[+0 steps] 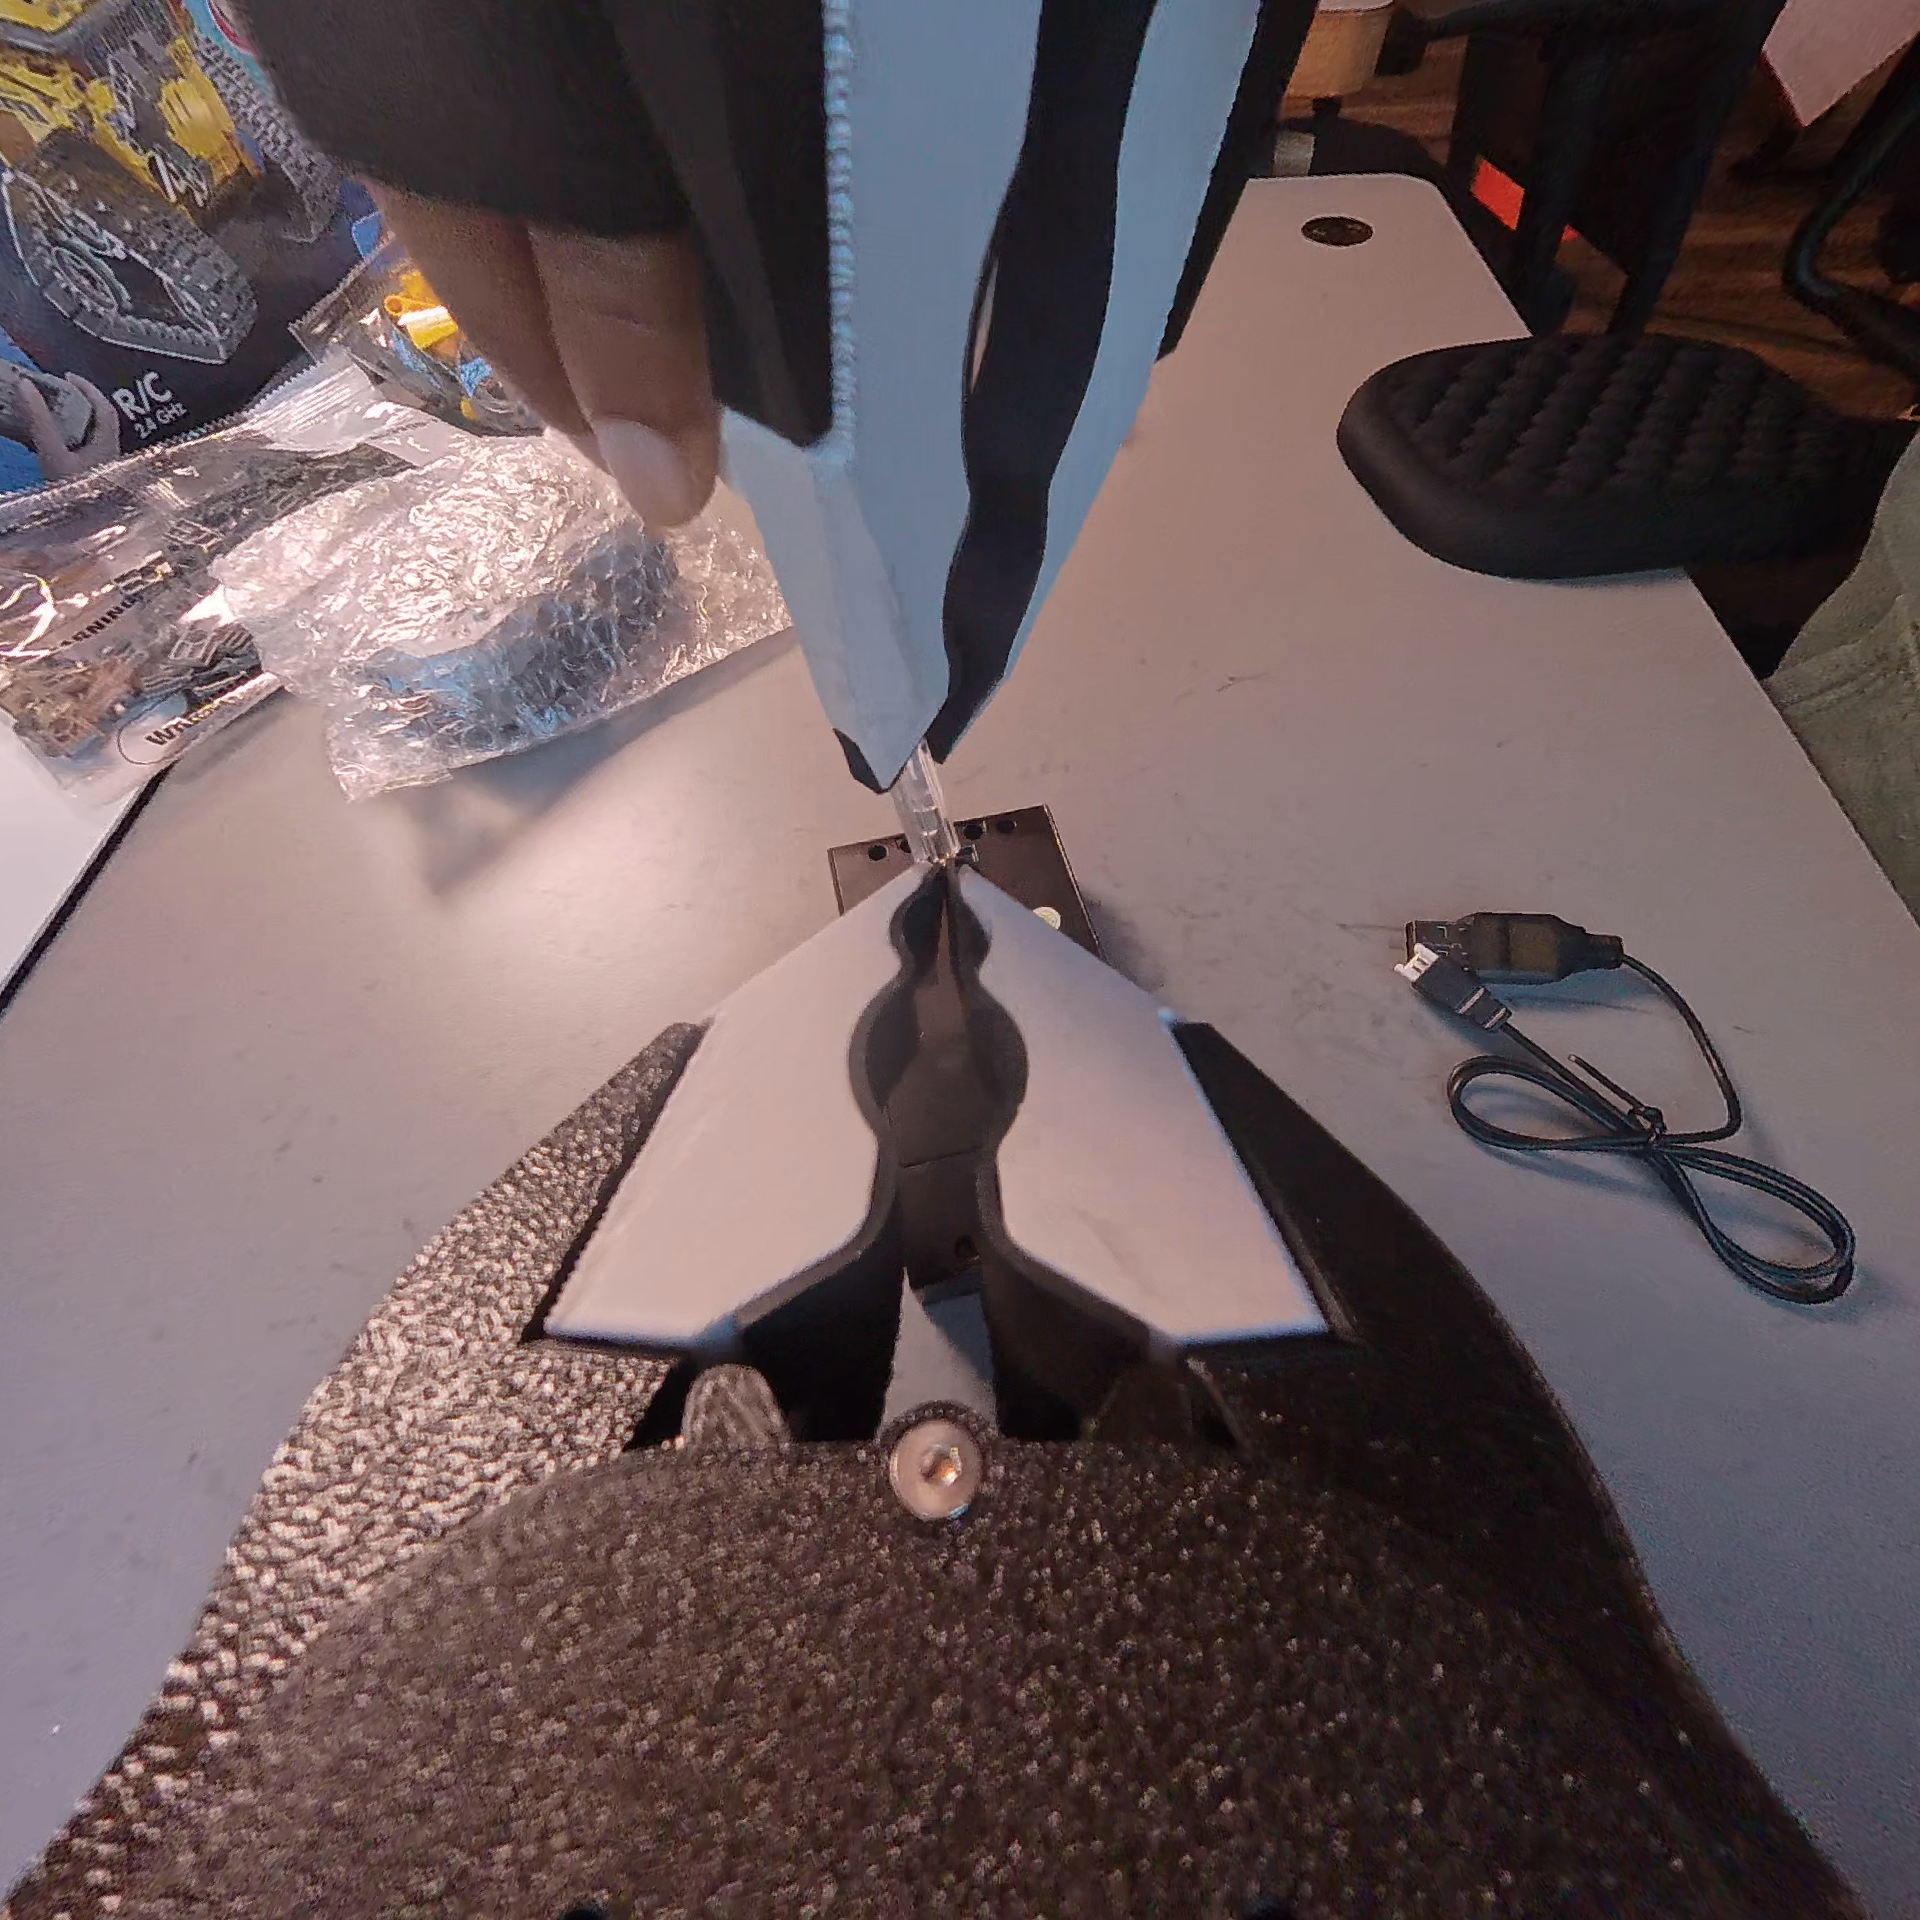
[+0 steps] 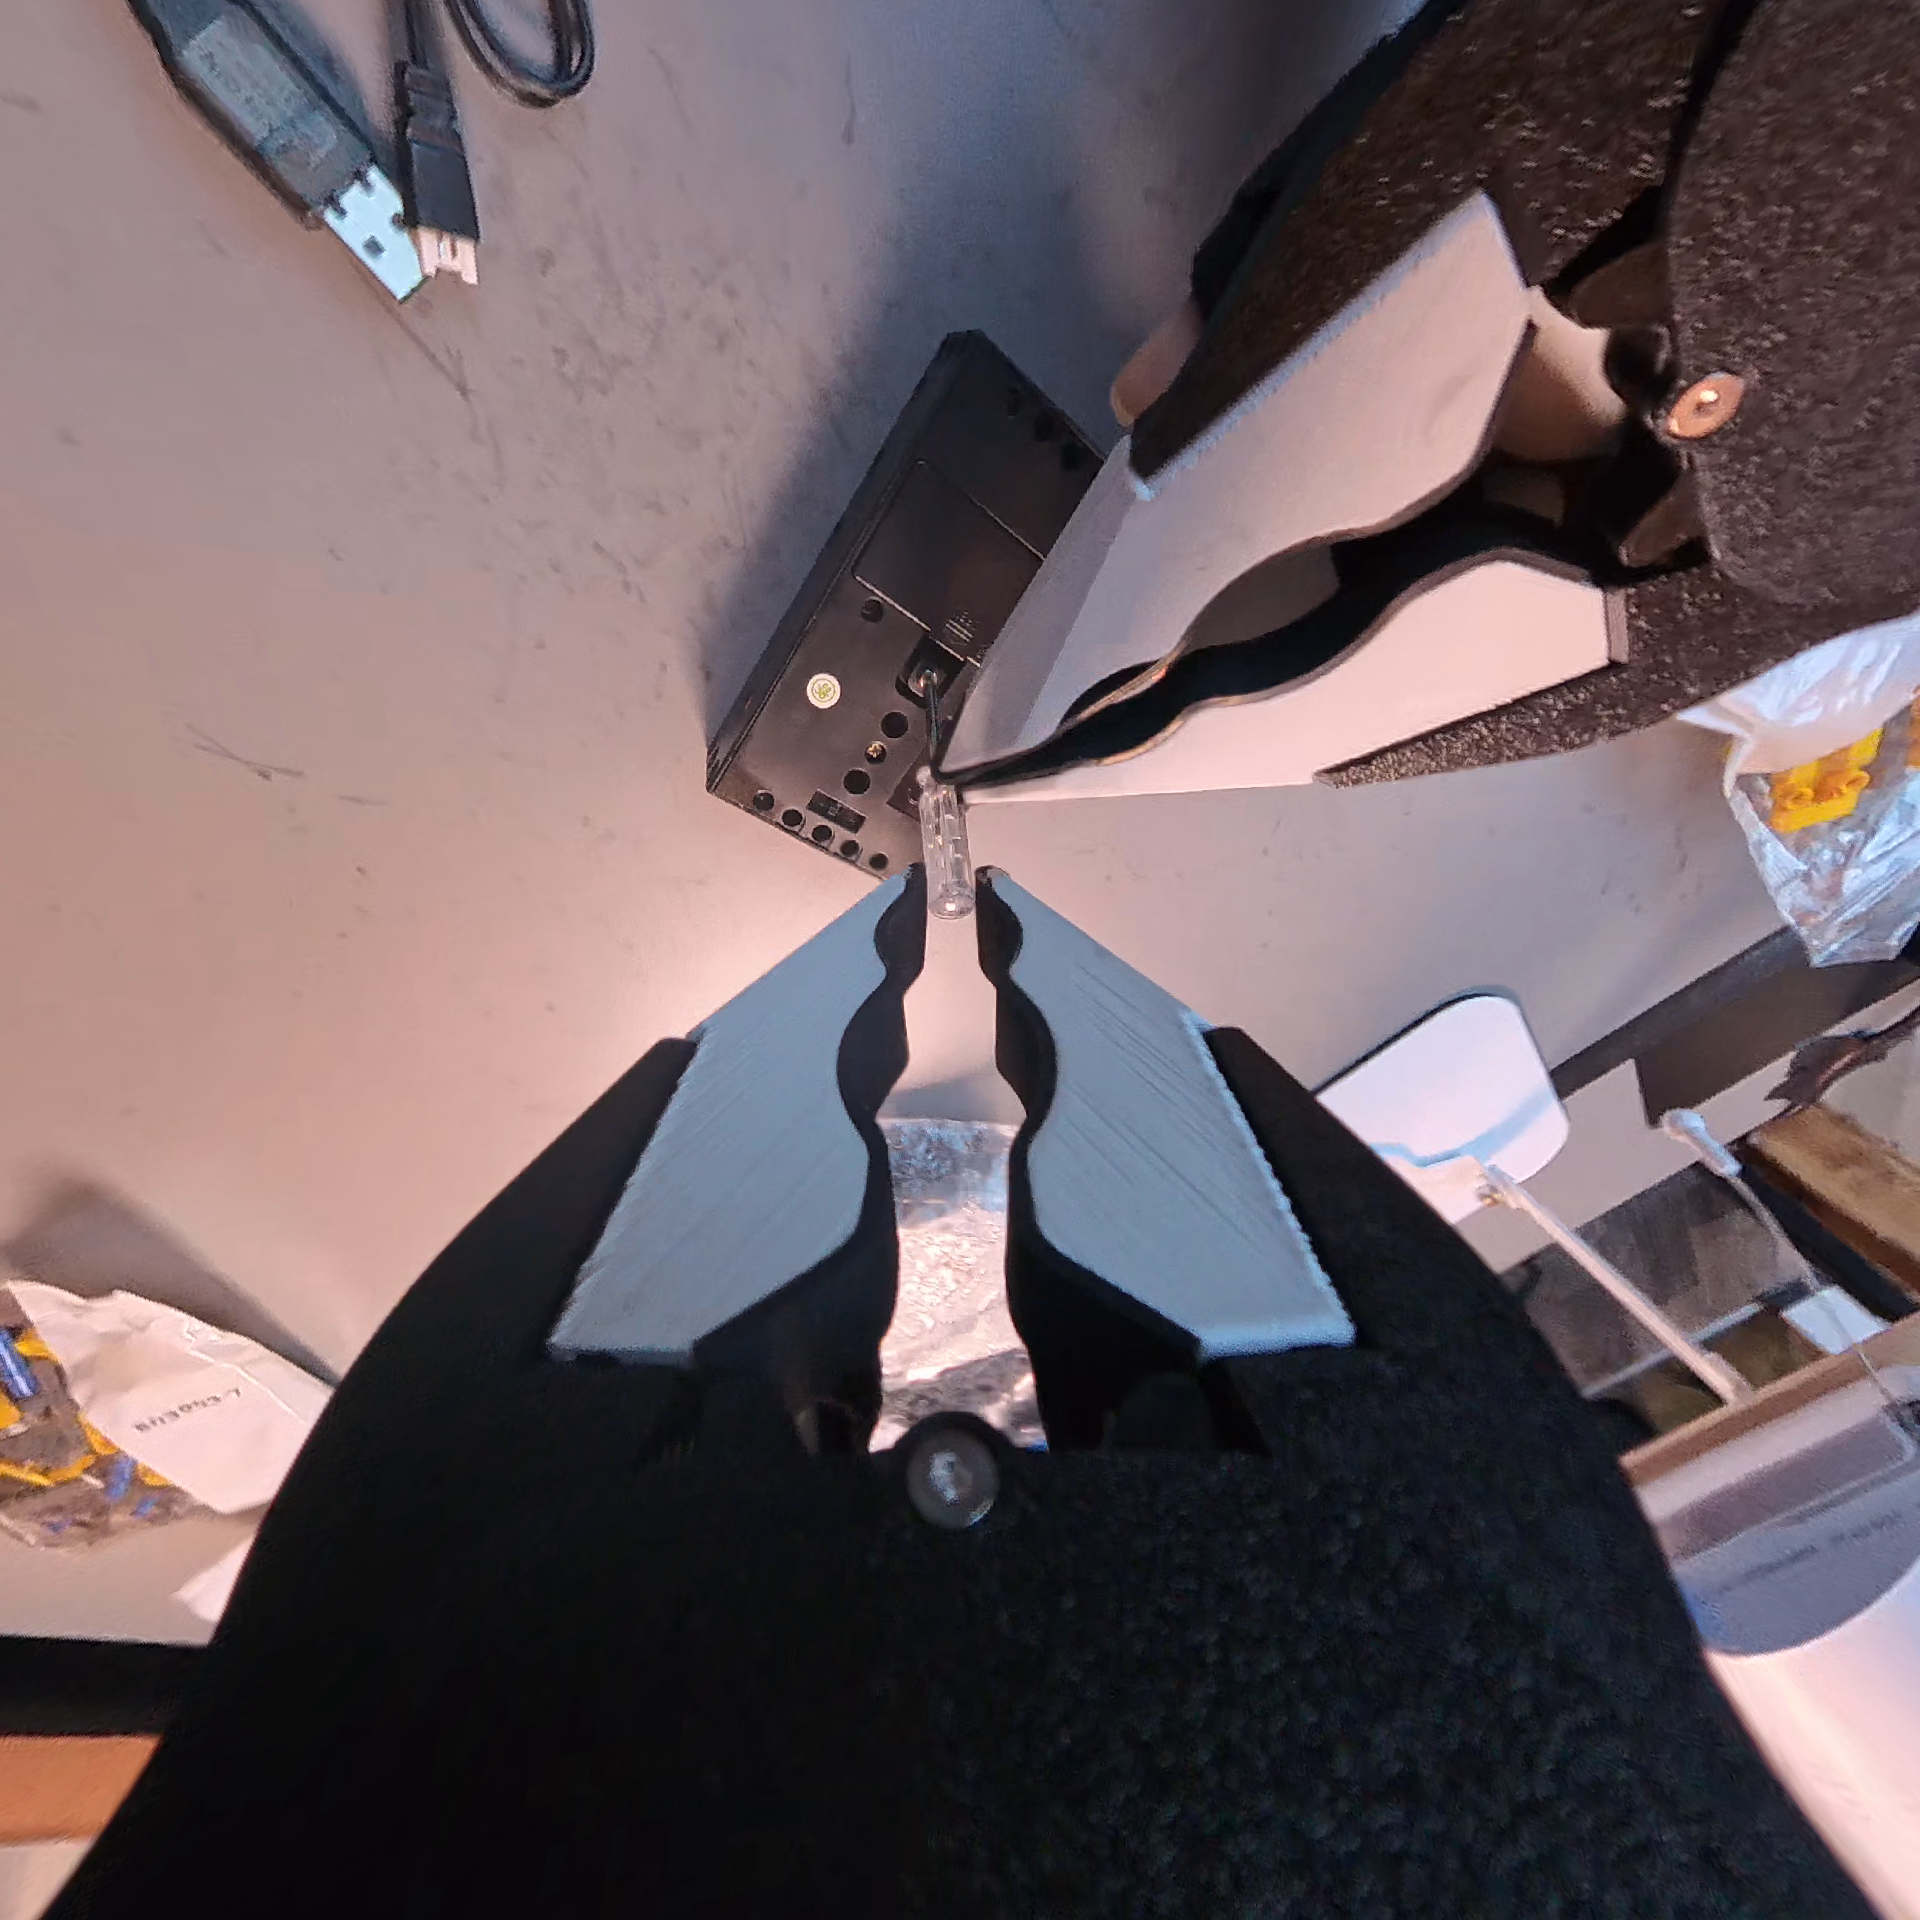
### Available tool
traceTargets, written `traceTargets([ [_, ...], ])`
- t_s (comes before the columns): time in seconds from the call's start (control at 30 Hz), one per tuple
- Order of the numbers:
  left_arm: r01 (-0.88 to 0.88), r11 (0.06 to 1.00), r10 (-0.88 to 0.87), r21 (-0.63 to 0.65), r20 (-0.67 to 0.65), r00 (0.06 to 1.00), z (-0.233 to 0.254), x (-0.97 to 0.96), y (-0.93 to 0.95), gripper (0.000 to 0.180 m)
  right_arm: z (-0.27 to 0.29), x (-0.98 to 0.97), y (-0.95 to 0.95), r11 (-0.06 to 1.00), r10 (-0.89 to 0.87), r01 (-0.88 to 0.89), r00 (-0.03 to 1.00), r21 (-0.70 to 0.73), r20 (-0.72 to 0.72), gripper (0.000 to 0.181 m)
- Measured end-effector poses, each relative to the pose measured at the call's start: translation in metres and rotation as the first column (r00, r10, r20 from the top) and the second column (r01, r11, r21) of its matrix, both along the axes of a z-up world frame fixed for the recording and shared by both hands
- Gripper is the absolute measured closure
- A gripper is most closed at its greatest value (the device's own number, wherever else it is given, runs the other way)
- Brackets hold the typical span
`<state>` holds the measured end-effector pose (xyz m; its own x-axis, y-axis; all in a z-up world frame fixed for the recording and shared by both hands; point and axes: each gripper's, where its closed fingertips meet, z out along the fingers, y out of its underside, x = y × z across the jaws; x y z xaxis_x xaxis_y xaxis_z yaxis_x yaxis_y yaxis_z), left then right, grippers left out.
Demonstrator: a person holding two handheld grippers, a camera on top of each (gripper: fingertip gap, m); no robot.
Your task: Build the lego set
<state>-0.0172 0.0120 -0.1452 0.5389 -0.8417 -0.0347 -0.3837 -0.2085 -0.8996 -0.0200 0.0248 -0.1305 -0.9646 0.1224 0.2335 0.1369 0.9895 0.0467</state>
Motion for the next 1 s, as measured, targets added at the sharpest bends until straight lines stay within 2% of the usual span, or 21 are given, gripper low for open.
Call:
traceTargets([
  [0.1, 0.008, 1.000, -0.008, -0.002, 0.001, 1.000, 0.000, 0.000, -0.002, 0.177, 0.001, 0.000, -0.003, 0.998, -0.043, 0.041, 0.998, -0.057, -0.040, 0.173],
  [0.2, 0.009, 1.000, -0.009, -0.010, -0.007, 1.000, -0.001, 0.002, -0.002, 0.161, 0.000, 0.002, -0.003, 0.999, -0.034, 0.031, 0.998, -0.043, -0.056, 0.173],
  [0.33, 0.009, 1.000, -0.010, -0.015, -0.008, 1.000, -0.004, 0.003, -0.002, 0.163, 0.001, 0.000, -0.005, 1.000, -0.016, 0.015, 0.998, -0.013, -0.064, 0.173],
  [0.5, 0.005, 1.000, -0.005, 0.013, -0.029, 1.000, -0.003, 0.003, 0.000, 0.172, 0.005, -0.002, -0.012, 0.998, -0.049, 0.044, 0.994, -0.049, -0.102, 0.173],
  [0.6, -0.015, 0.999, 0.015, 0.041, 0.013, 1.000, 0.010, -0.002, 0.002, 0.172, 0.018, -0.008, -0.013, 0.987, -0.130, 0.109, 0.973, -0.118, -0.192, 0.173],
  [0.67, -0.043, 0.998, 0.041, 0.049, 0.042, 0.998, 0.020, -0.010, 0.004, 0.172, 0.033, -0.018, -0.013, 0.941, -0.286, 0.214, 0.918, -0.264, -0.275, 0.173],
  [0.73, -0.104, 0.994, 0.105, 0.045, -0.007, 0.994, 0.018, -0.027, 0.008, 0.172, 0.048, -0.024, -0.012, 0.837, -0.463, 0.296, 0.831, -0.460, -0.309, 0.164],
  [0.8, -0.177, 0.984, 0.178, 0.015, -0.099, 0.979, 0.005, -0.045, 0.013, 0.172, 0.046, -0.022, -0.008, 0.731, -0.579, 0.332, 0.763, -0.596, -0.285, 0.158],
  [0.83, -0.203, 0.979, 0.200, -0.005, -0.150, 0.968, -0.003, -0.051, 0.014, 0.172, 0.035, -0.017, -0.007, 0.690, -0.615, 0.353, 0.746, -0.632, -0.254, 0.151],
  [0.93, -0.268, 0.961, 0.248, -0.064, -0.221, 0.943, -0.022, -0.058, 0.017, 0.171, -0.019, -0.003, -0.007, 0.588, -0.691, 0.470, 0.715, -0.658, -0.105, 0.115],
  [1.0, -0.281, 0.954, 0.252, -0.104, -0.230, 0.940, -0.032, -0.058, 0.018, 0.171, -0.047, -0.001, -0.011, 0.551, -0.709, 0.507, 0.703, -0.663, -0.053, 0.106],
])
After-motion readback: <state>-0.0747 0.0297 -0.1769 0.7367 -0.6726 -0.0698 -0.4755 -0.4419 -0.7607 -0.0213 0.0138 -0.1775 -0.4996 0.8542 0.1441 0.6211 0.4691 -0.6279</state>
